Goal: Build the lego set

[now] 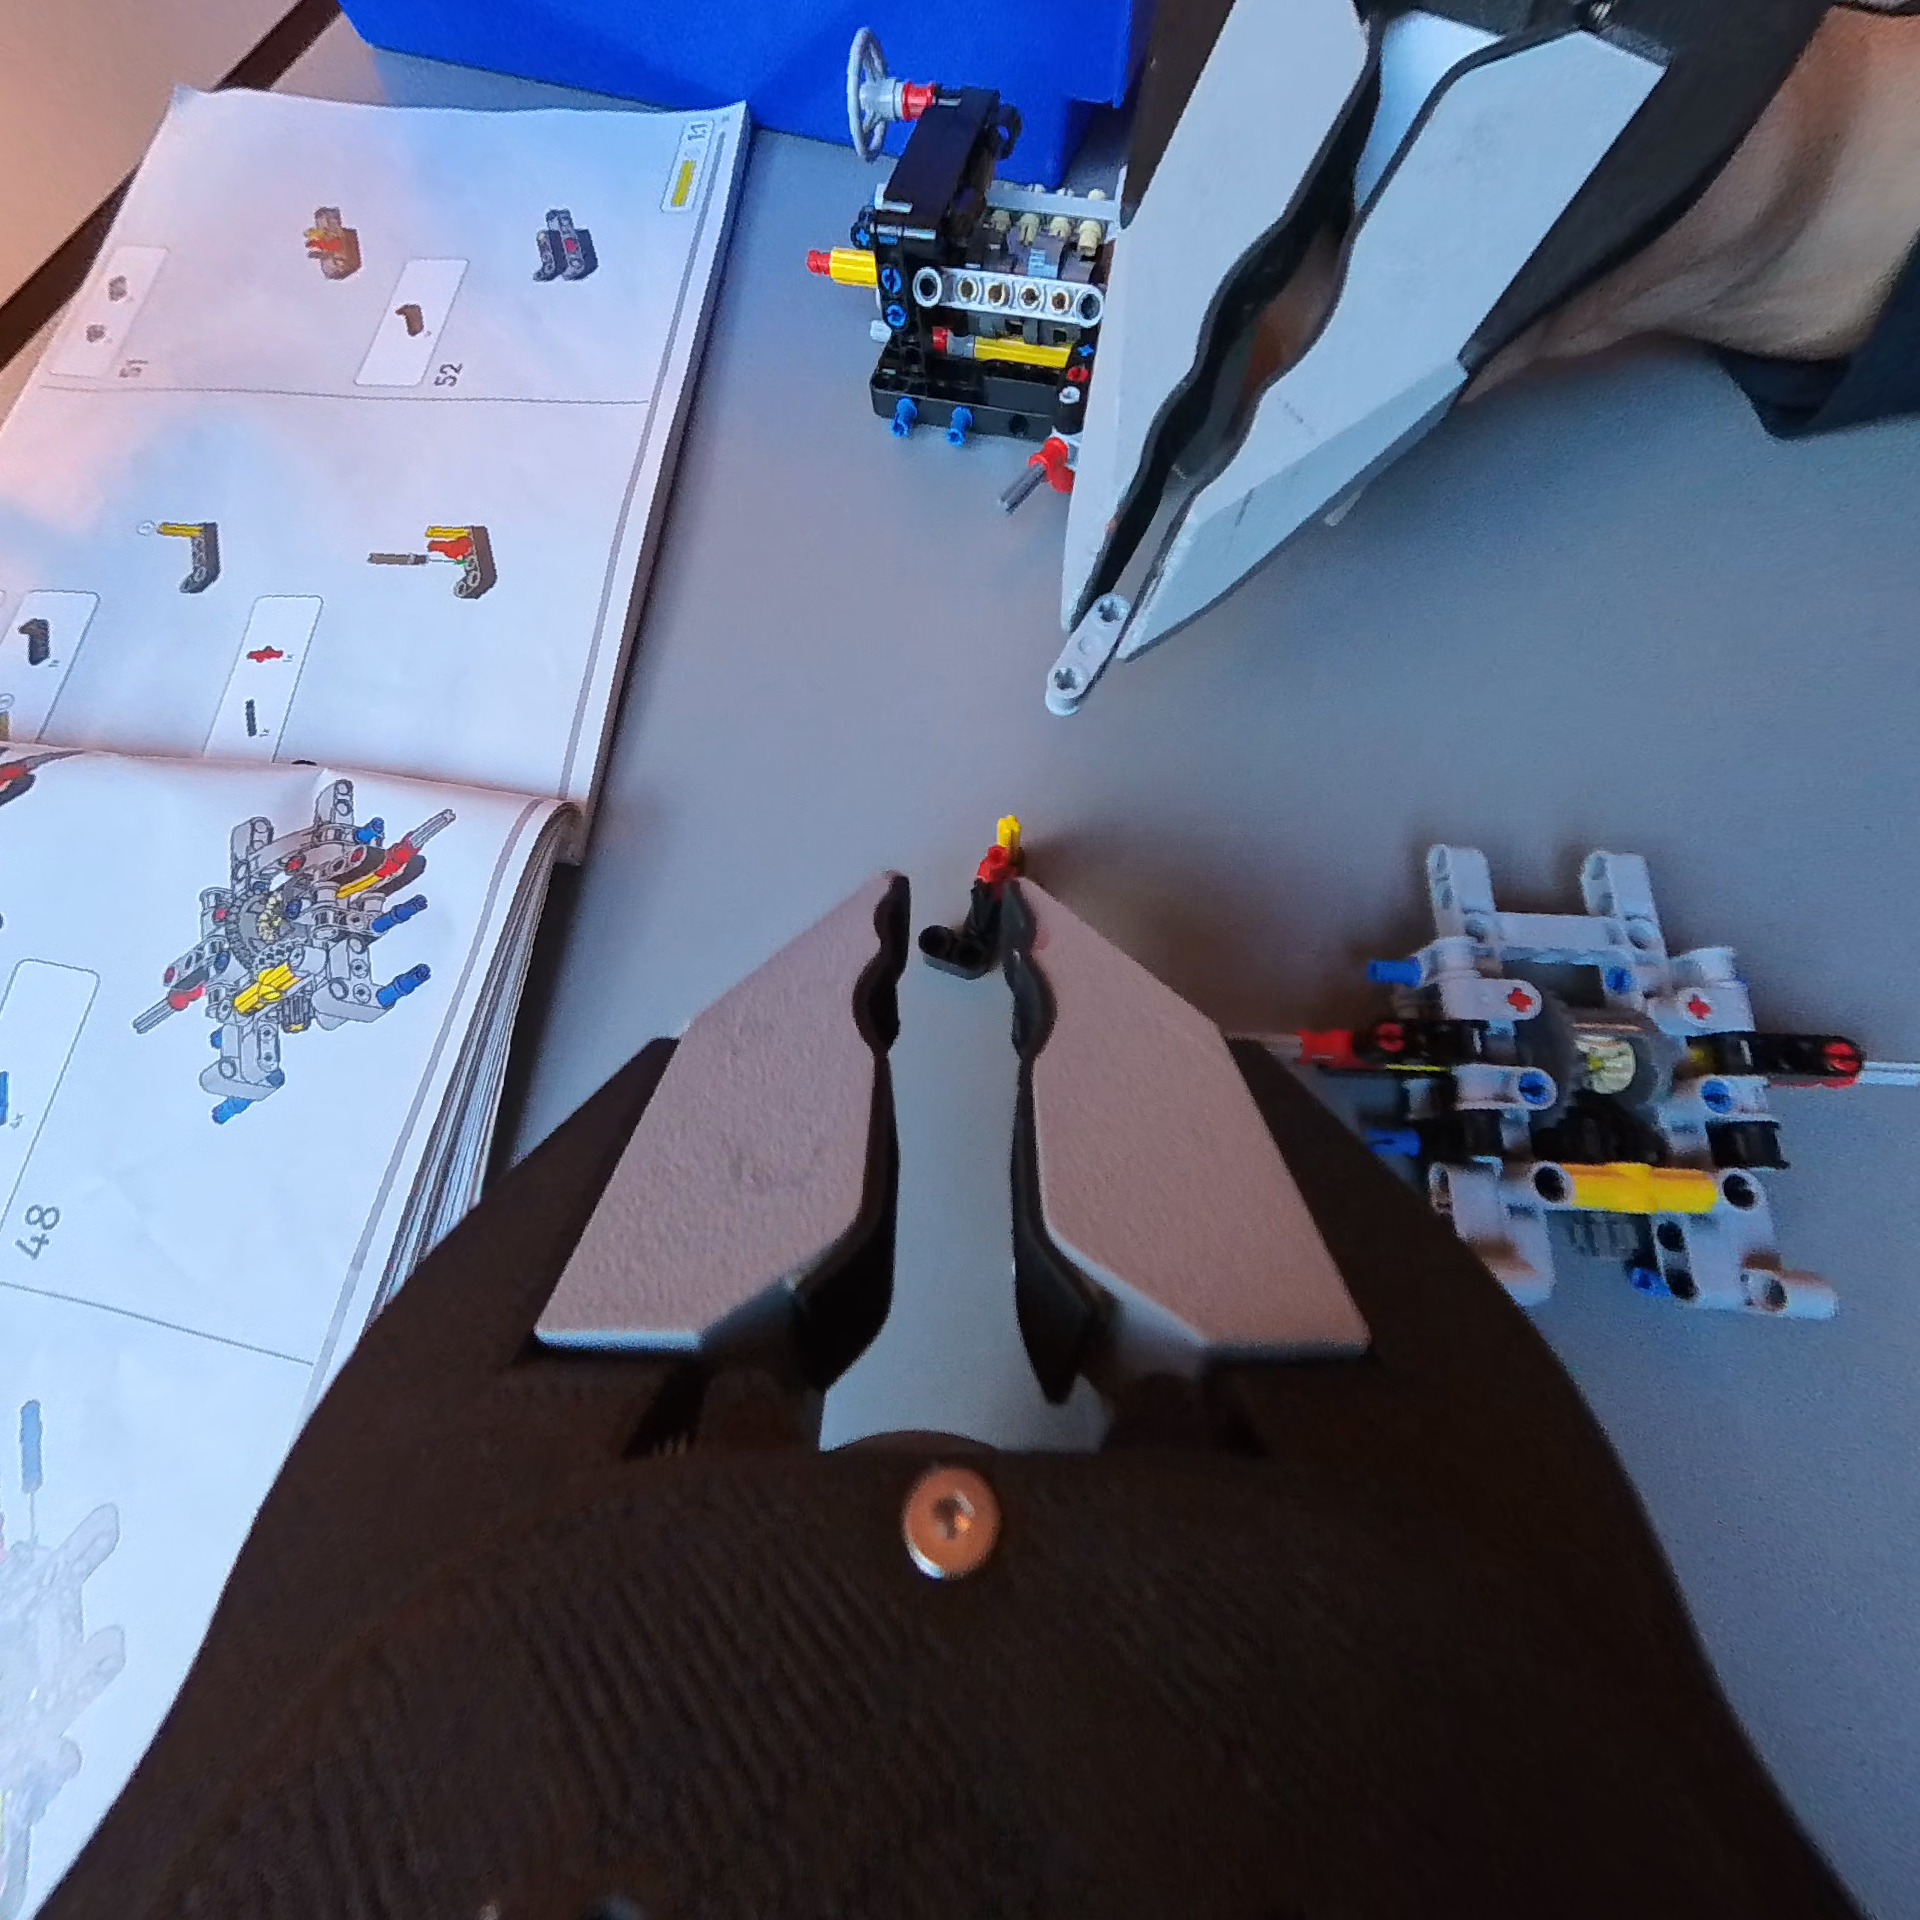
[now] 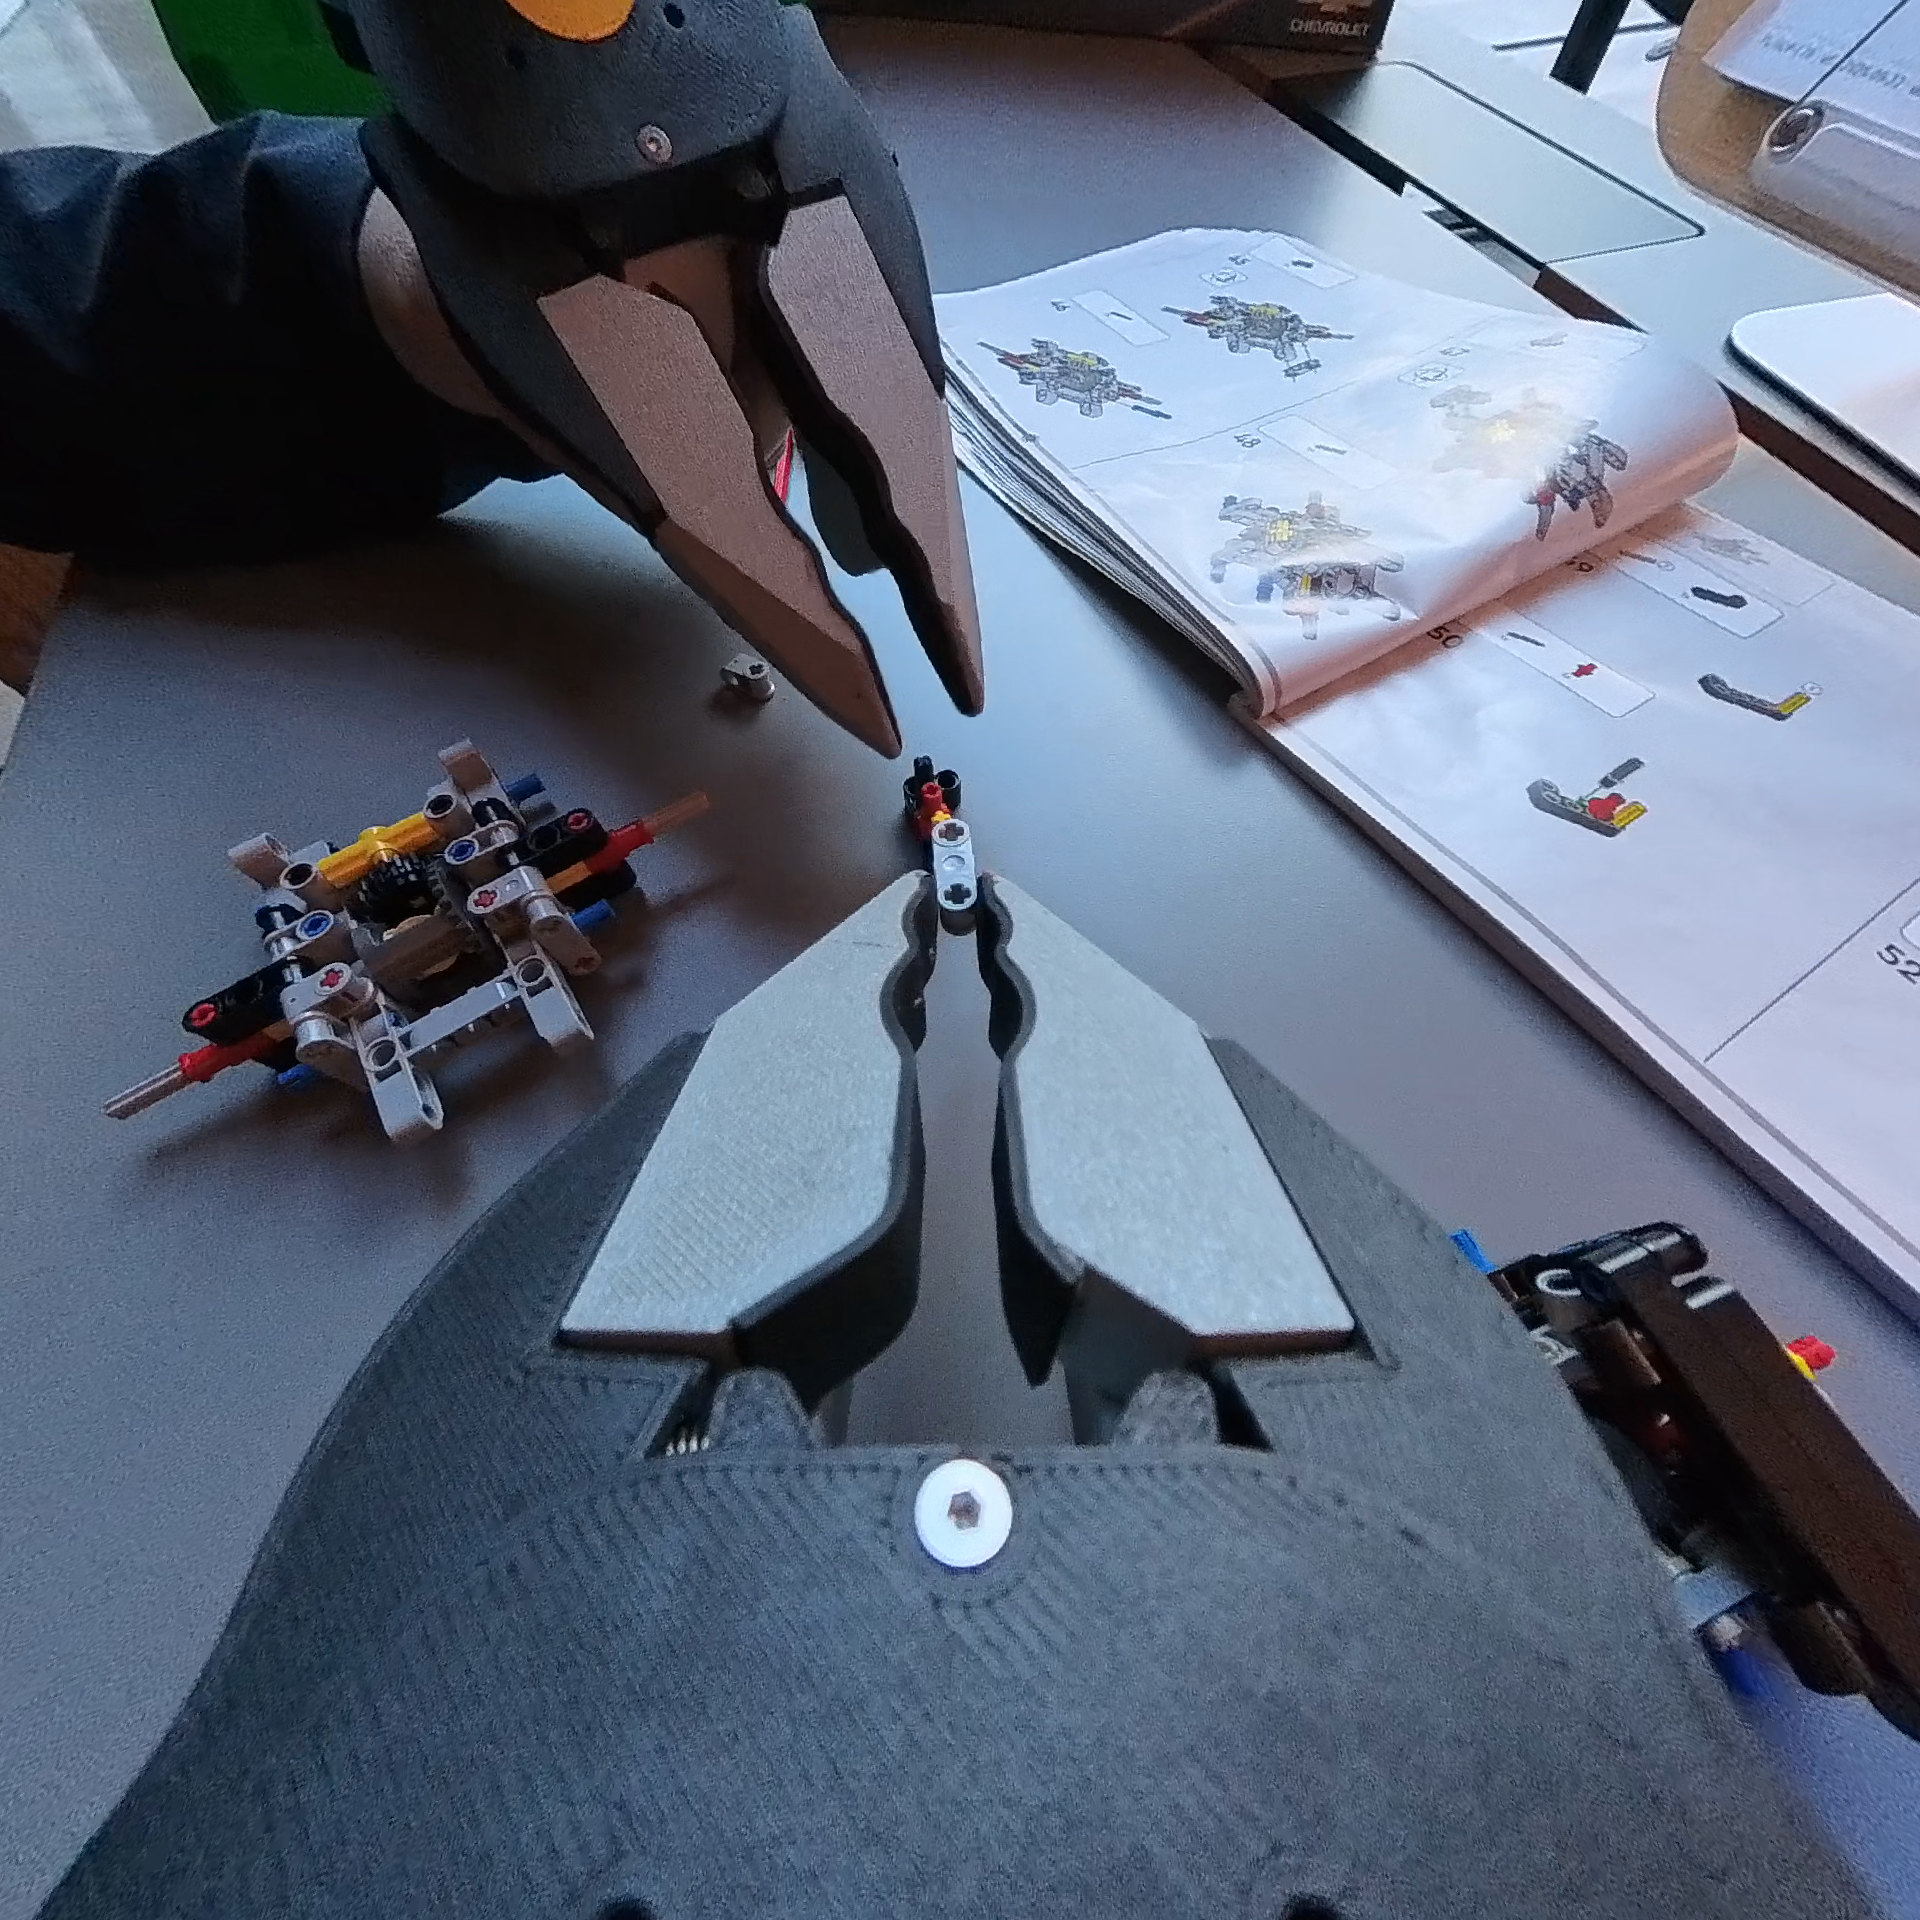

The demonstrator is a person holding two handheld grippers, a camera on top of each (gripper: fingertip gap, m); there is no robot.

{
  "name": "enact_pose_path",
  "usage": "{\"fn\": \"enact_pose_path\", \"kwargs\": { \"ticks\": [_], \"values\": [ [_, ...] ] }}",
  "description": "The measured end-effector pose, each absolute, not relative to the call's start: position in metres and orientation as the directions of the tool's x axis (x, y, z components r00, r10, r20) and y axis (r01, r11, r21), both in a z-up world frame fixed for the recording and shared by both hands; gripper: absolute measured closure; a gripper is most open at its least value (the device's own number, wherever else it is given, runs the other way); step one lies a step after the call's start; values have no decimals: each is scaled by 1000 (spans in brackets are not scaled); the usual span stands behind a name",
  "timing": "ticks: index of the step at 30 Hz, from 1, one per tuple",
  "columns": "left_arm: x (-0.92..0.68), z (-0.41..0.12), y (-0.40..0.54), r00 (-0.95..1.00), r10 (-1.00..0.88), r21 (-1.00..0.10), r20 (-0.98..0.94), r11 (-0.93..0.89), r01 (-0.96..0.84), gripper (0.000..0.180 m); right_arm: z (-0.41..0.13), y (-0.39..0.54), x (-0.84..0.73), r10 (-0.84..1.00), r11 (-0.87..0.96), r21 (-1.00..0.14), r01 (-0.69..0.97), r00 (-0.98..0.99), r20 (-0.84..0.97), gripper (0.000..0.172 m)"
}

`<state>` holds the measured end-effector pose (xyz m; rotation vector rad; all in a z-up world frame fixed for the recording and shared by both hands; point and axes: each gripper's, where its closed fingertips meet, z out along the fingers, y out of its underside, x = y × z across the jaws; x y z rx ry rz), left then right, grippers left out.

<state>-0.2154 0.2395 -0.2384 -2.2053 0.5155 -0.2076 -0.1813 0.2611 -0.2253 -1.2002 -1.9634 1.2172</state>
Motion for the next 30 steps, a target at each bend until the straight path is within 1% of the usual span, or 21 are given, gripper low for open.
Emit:
{"fn": "enact_pose_path", "kwargs": {
  "ticks": [9,12,15,19,22,25,30],
  "values": [
    [-213,-238,238,895,-447,-777,-4,-561,-284,165,-223,256,-181,873,187,-899,396,-487,-33,168],
    [-201,-233,236,874,-485,-792,35,-547,-271,164,-214,246,-180,851,164,-921,353,-522,-49,168],
    [-191,-227,234,849,-529,-810,25,-508,-293,160,-212,239,-179,833,171,-926,336,-552,-46,168],
    [-180,-222,232,828,-561,-819,1,-476,-321,160,-212,235,-178,820,181,-929,324,-571,-40,168],
    [-178,-223,232,823,-568,-817,-15,-467,-337,161,-211,233,-177,813,182,-930,321,-580,-41,168],
    [-174,-217,231,815,-579,-835,-6,-446,-323,167,-211,231,-176,808,183,-930,318,-588,-42,168],
    [-170,-215,229,804,-595,-842,11,-440,-314,169,-210,224,-174,791,197,-931,306,-611,-34,168]
  ]
}}
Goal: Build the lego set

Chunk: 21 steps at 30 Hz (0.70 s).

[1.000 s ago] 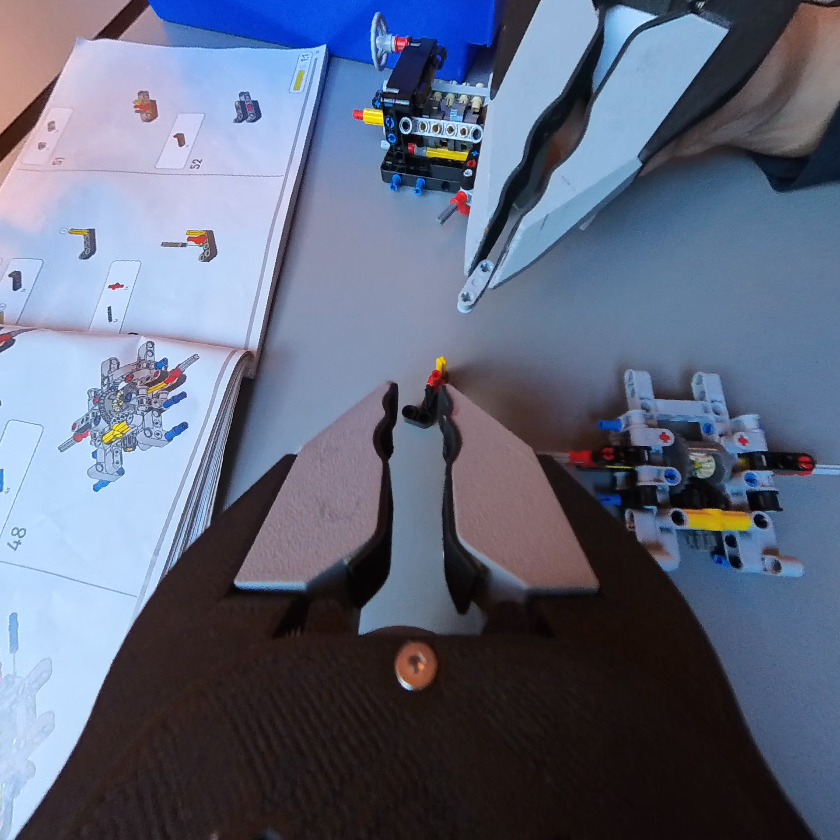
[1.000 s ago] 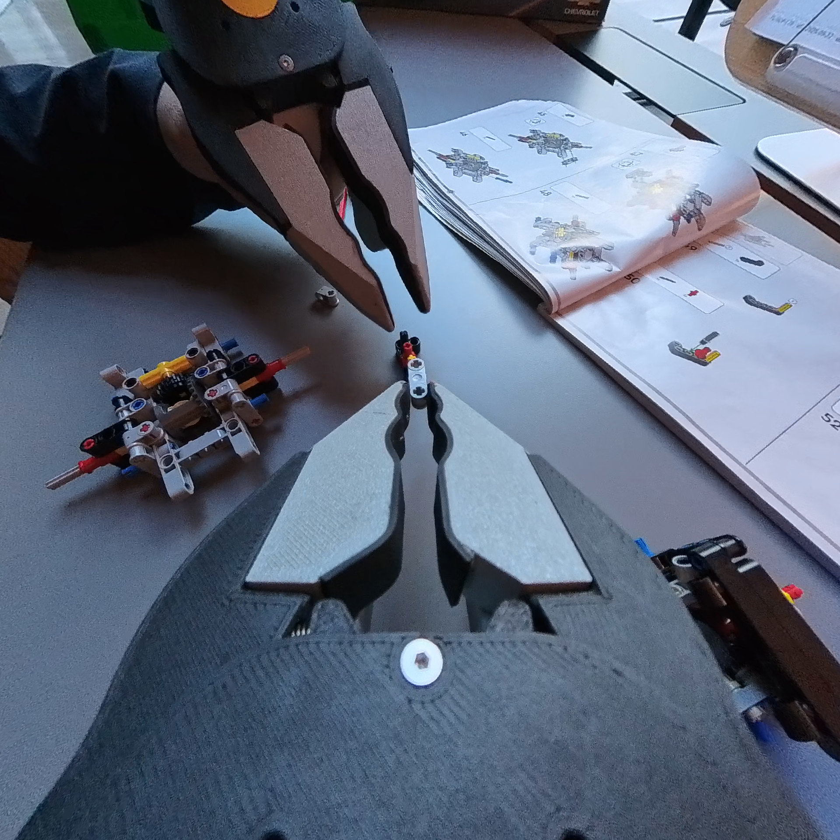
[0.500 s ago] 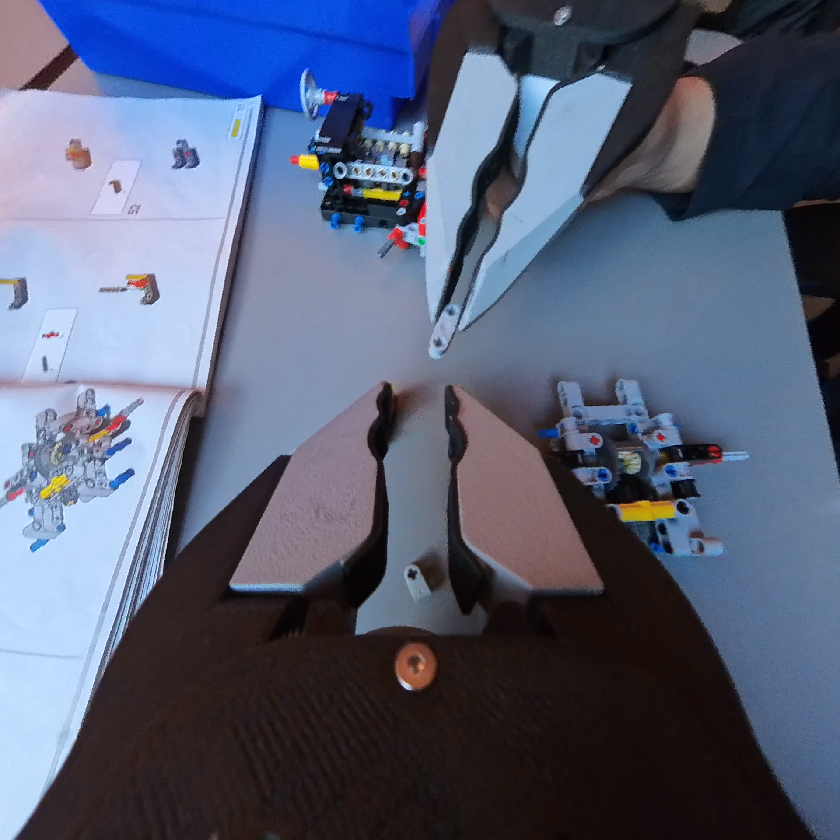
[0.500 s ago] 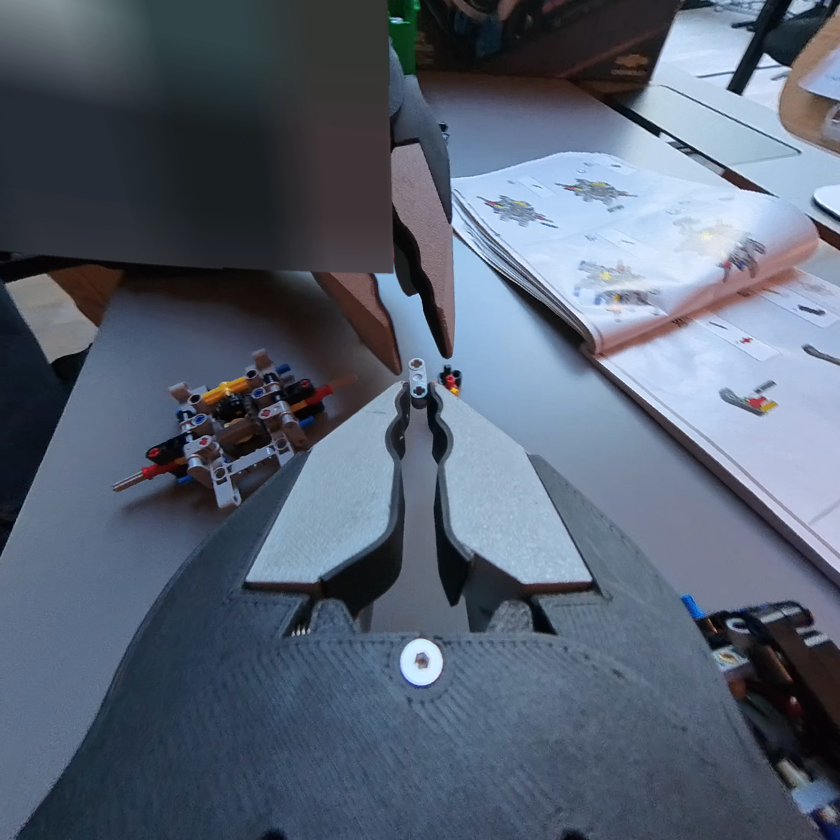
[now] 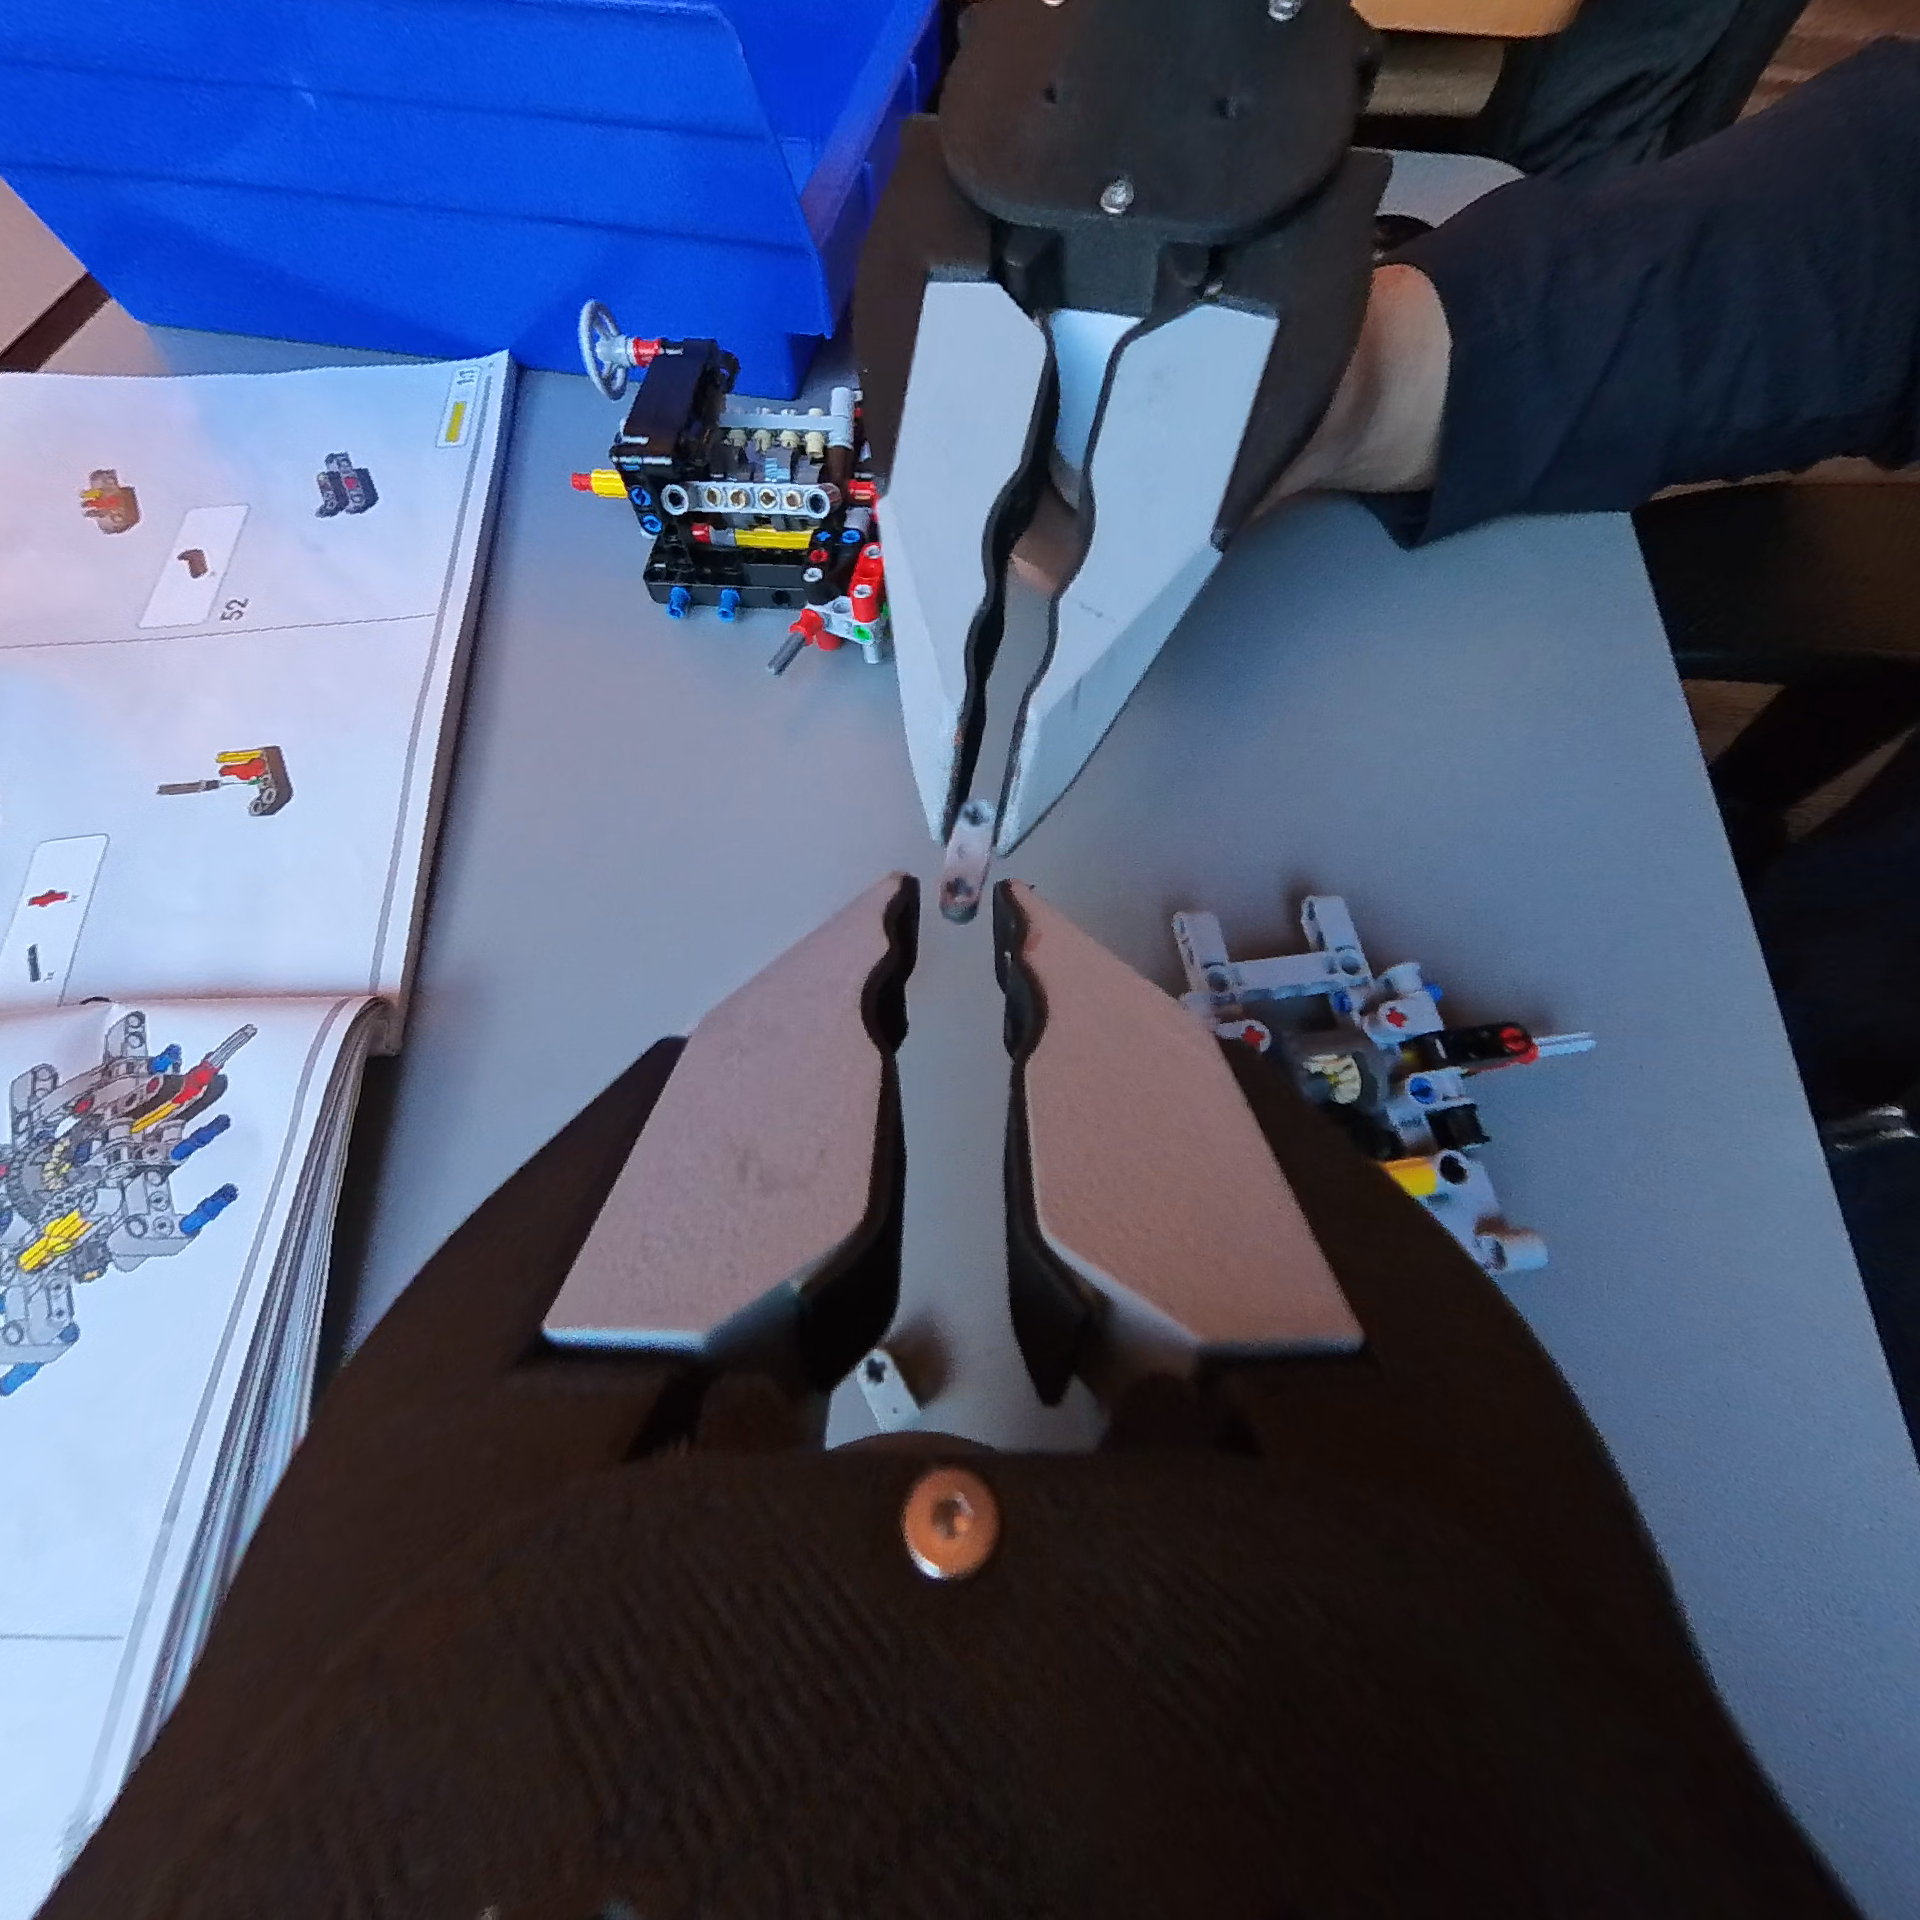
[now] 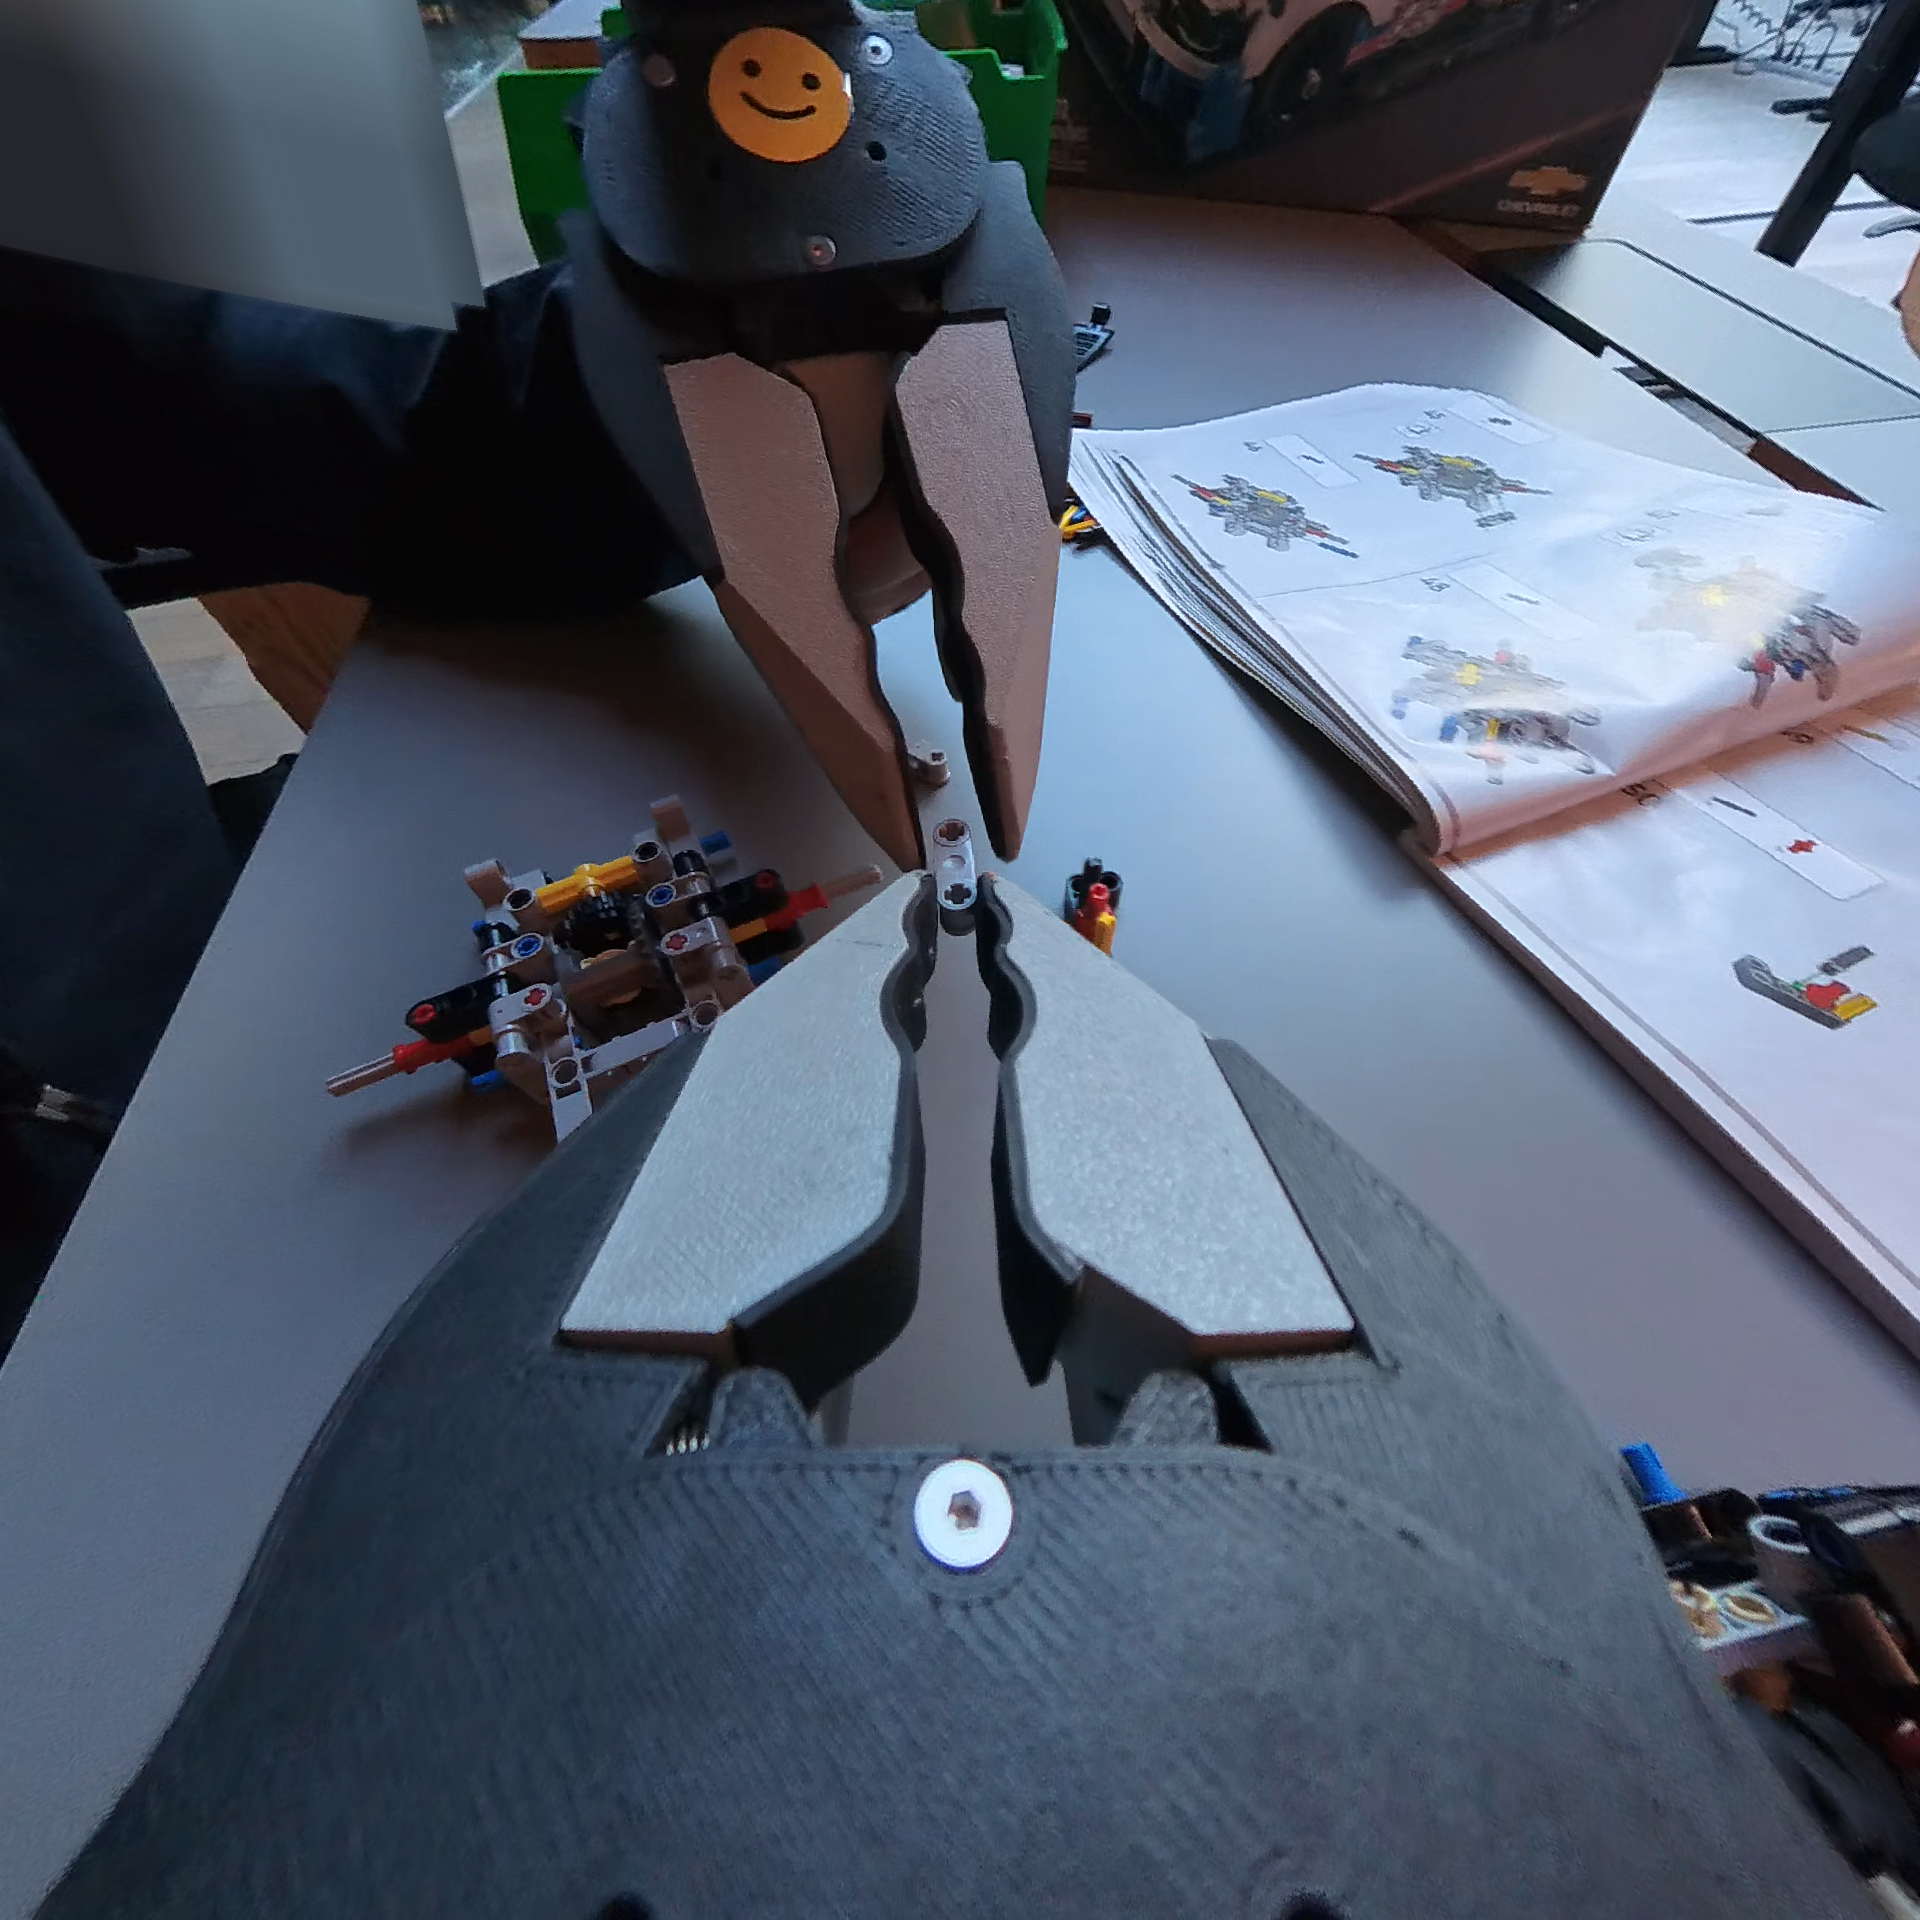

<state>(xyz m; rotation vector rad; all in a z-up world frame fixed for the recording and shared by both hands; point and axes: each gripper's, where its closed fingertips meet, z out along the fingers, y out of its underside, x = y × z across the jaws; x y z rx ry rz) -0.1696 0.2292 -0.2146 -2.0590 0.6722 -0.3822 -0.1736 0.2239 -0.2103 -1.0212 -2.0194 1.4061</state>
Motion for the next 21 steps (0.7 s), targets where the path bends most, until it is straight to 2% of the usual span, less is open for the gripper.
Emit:
{"fn": "enact_pose_path", "kwargs": {
  "ticks": [7,10,17,21],
  "values": [
    [-163,-214,226,785,-619,-843,18,-431,-321,175,-209,219,-171,781,208,-934,292,-625,-22,168],
    [-165,-219,227,790,-612,-833,38,-456,-314,170,-208,220,-171,781,189,-937,294,-623,-38,168],
    [-166,-218,228,796,-605,-835,27,-452,-315,175,-206,223,-171,782,158,-941,301,-620,-67,168],
    [-168,-218,228,799,-600,-834,39,-460,-304,171,-207,223,-171,783,166,-938,303,-618,-61,168]
  ]
}}
